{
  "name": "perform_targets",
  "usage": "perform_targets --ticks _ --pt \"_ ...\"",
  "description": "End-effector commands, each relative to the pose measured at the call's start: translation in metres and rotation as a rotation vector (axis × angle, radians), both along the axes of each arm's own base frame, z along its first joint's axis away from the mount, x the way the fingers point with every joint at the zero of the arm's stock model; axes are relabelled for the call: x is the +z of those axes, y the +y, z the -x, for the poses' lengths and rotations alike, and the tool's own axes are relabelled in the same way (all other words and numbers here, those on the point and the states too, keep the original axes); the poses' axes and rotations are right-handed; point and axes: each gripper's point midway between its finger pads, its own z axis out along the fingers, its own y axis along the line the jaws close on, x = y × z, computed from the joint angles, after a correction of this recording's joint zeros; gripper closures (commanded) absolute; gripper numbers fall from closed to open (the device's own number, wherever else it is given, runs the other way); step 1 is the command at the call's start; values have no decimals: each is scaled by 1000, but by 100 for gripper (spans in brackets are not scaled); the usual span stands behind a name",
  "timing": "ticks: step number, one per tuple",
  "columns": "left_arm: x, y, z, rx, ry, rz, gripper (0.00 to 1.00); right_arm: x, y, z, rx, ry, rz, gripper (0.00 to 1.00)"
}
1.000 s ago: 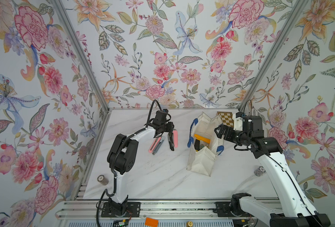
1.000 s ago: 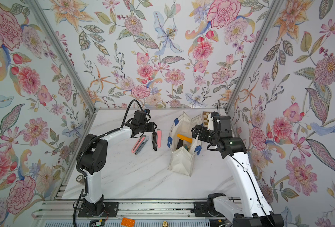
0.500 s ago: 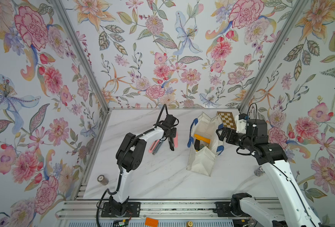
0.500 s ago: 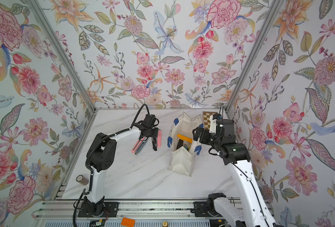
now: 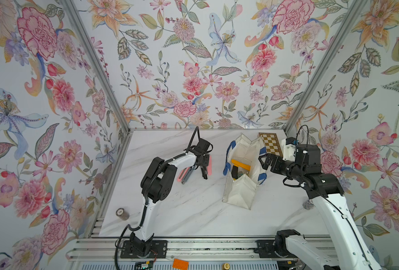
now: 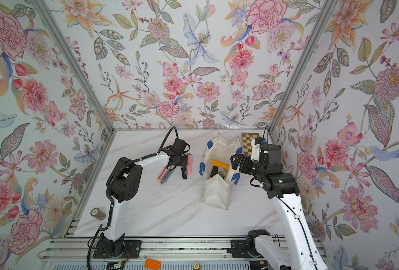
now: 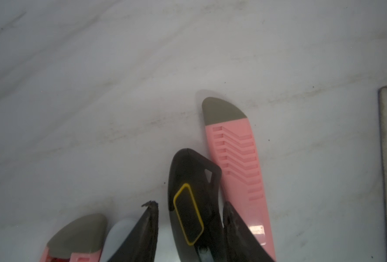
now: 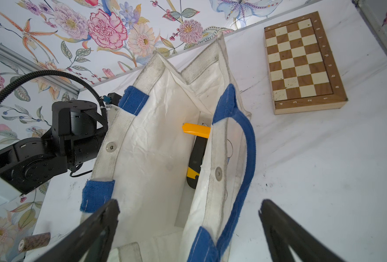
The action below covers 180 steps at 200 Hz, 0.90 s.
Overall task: Place the art knife into the pouch
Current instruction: Pick up the utility knife at the center of the board.
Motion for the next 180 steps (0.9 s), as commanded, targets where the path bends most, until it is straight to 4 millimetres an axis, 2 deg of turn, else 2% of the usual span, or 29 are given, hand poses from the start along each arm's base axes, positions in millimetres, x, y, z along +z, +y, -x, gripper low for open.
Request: perform_targets --ticks 1,58,134,180 --pt "-10 -6 3 -24 24 -8 53 -2 -1 3 18 -8 8 1" --pt "-24 1 7 -24 46 -85 54 -7 -5 3 17 -4 19 1" --pt "-38 9 8 -21 62 -195 51 -10 -8 4 20 -3 17 1" --pt "-47 7 9 -35 77 -202 63 -11 -11 3 9 0 7 1"
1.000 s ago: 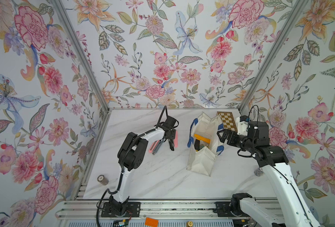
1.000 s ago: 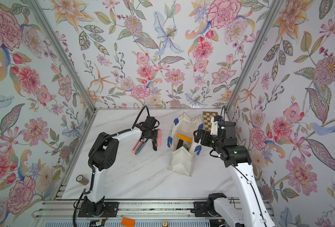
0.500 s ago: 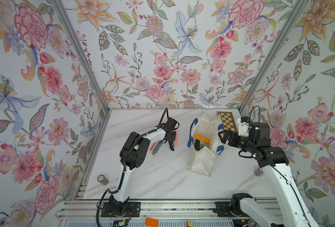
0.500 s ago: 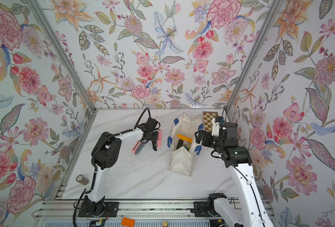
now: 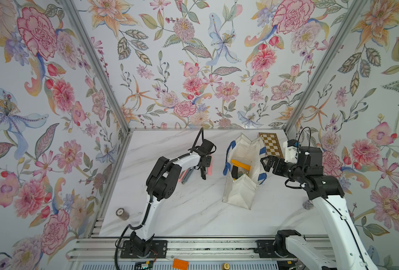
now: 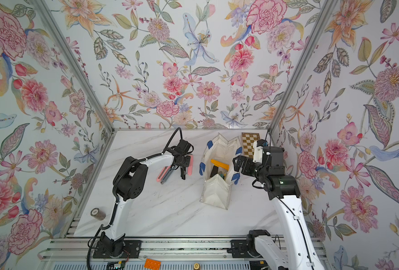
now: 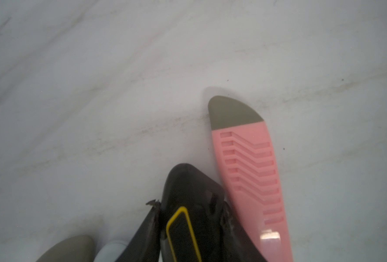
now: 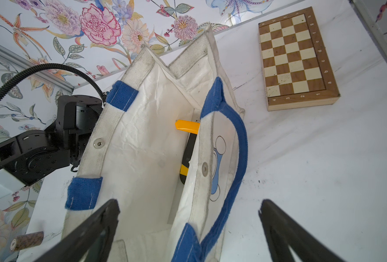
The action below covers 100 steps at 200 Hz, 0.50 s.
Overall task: Place the art knife into the pouch
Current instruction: Pick up the utility knife at the center of the board.
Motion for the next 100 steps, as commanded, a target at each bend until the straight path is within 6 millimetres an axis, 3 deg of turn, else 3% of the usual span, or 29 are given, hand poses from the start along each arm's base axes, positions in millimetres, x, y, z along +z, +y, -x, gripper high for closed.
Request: perform_targets --ticks 1,44,100 --pt "-34 11 16 -16 85 -99 63 1 0 1 11 -13 -4 1" --pt "-27 8 13 -27 70 -88 76 4 5 1 23 -13 -37 1" --pt "17 5 3 -42 -5 -73 83 -3 8 -1 23 -3 -66 1"
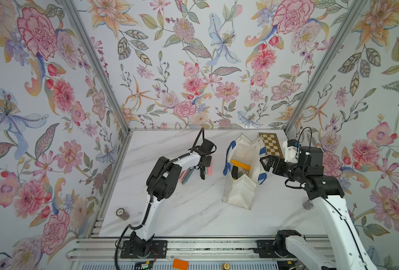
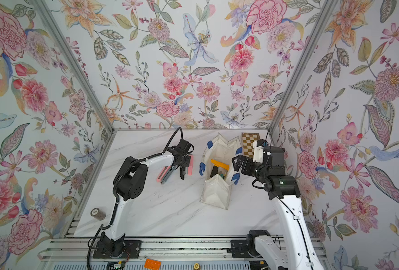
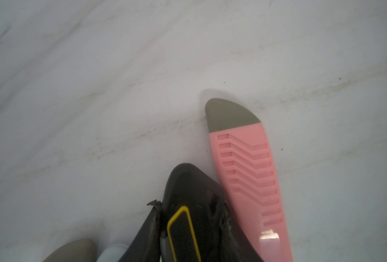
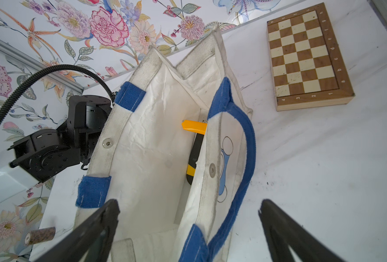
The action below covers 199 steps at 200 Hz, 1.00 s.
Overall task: Place the art knife into the pouch
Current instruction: Pick up the utility knife at the center of the board.
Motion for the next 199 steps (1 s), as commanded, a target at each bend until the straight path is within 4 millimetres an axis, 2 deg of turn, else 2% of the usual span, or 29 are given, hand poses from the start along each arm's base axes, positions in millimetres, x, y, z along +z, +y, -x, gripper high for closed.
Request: perform_targets --ticks 1,69,97,117,135,174,199 --pt "17 5 4 -23 -5 -57 83 -4 2 0 0 1 -24 1" --pt "82 2 0 -32 -96 0 82 -8 3 -3 -12 1 -58 1" --pt "118 3 2 -35 -145 25 82 -10 5 -4 -7 6 -65 1" --pt "153 0 4 -47 -195 63 82 -8 5 -4 -6 -1 -71 1" --pt "197 -10 9 -71 -266 103 83 -6 5 -3 -7 -9 -75 1" --pt "287 -46 28 -166 -413 165 83 -5 7 -3 -8 -19 -93 1" --pt "329 -76 47 -248 -493 225 83 -6 7 -1 -12 -21 -98 1"
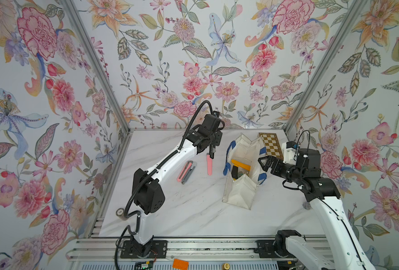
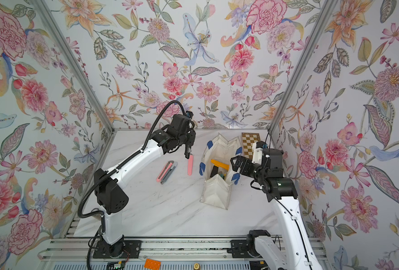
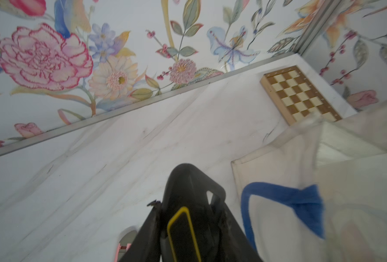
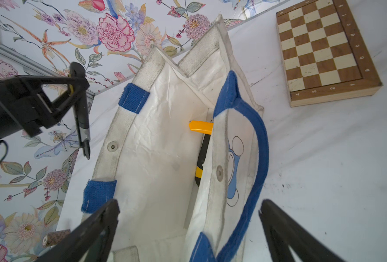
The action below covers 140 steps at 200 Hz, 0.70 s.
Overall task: Place the art knife into the pouch
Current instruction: Pick up the utility knife at the center of the board, then place the utility knife in the pouch.
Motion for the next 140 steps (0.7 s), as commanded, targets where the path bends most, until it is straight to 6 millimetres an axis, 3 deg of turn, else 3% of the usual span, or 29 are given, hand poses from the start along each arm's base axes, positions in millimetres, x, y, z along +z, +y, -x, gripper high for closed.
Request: perform_targets --ticks 1,67,94,140 --pt "55 -16 25 -75 -101 24 83 2 0 2 -4 -17 -22 1" --pt "86 -74 53 -281 -140 175 84 -3 0 8 -8 -13 -29 1" --pt "77 -99 64 -349 -113 208 84 -3 0 10 -9 -16 -35 1" --pt "42 -132 68 -412 -40 214 84 -5 1 14 -9 -14 -47 1"
